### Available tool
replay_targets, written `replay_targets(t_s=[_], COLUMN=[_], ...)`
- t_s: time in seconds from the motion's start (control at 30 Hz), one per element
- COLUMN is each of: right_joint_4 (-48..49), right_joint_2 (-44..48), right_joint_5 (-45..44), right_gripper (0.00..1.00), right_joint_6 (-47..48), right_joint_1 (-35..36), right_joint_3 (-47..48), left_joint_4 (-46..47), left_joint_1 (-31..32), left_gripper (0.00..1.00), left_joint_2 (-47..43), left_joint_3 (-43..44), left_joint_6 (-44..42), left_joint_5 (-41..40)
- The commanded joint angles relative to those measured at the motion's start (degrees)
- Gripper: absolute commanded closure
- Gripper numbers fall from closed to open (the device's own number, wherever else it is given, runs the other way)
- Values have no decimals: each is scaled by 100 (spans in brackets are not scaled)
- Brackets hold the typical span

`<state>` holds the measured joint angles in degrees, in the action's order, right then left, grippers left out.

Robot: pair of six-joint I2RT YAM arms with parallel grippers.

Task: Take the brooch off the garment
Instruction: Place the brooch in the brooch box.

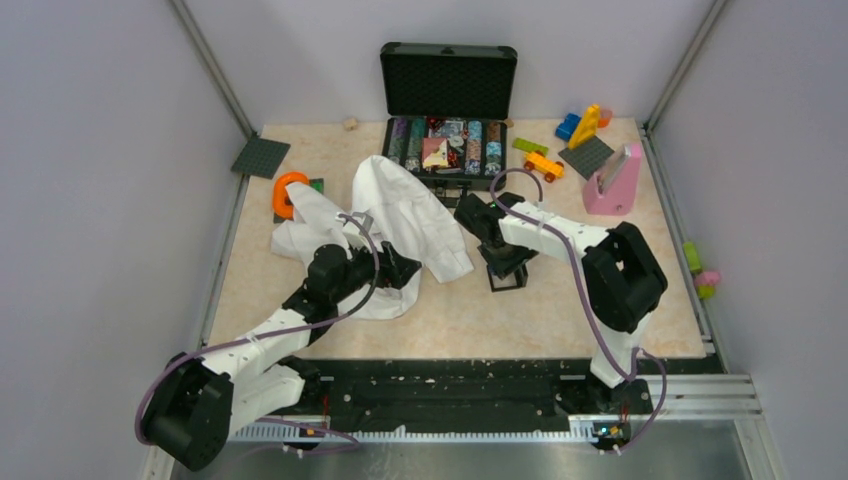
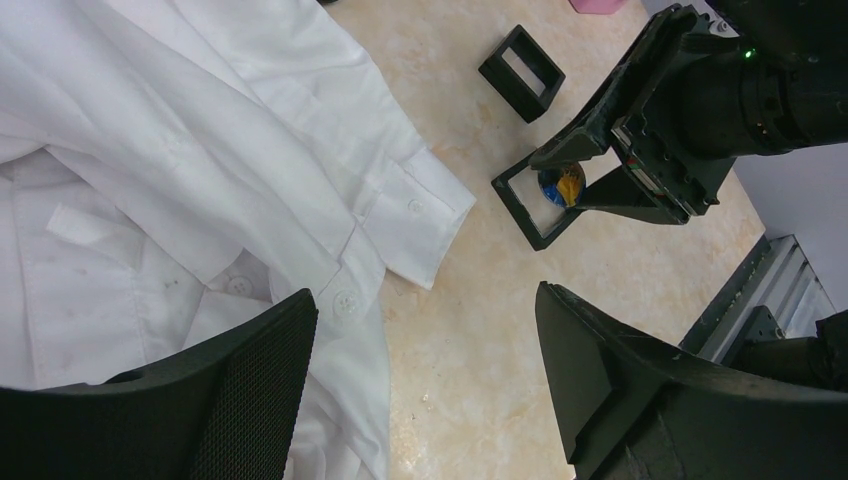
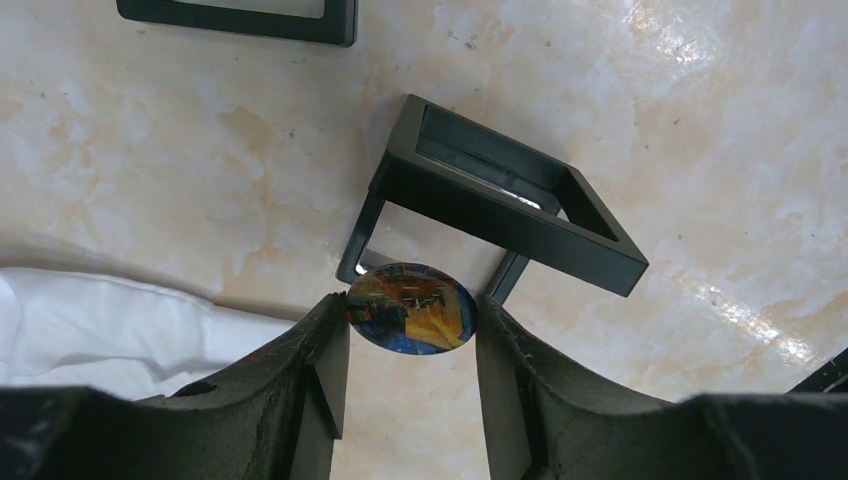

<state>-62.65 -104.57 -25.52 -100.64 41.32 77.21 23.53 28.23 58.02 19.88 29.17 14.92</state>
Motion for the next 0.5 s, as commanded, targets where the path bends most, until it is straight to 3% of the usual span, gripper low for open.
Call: replay_targets(t_s=[0.0, 0.47], right_joint_4=[161, 175], right_joint_2=[63, -70], right_joint_5=[20, 69], right_gripper=[100, 100], right_joint_6=[-91, -131], right_joint_1=[-60, -168], right_joint_3=[-100, -269], left_joint_4=[278, 275], left_joint_1=[7, 5], left_gripper=[16, 16], left_joint_2=[-60, -37], left_joint_3=[-26, -19], left_joint_6=[-69, -69], left_joint_5=[20, 61])
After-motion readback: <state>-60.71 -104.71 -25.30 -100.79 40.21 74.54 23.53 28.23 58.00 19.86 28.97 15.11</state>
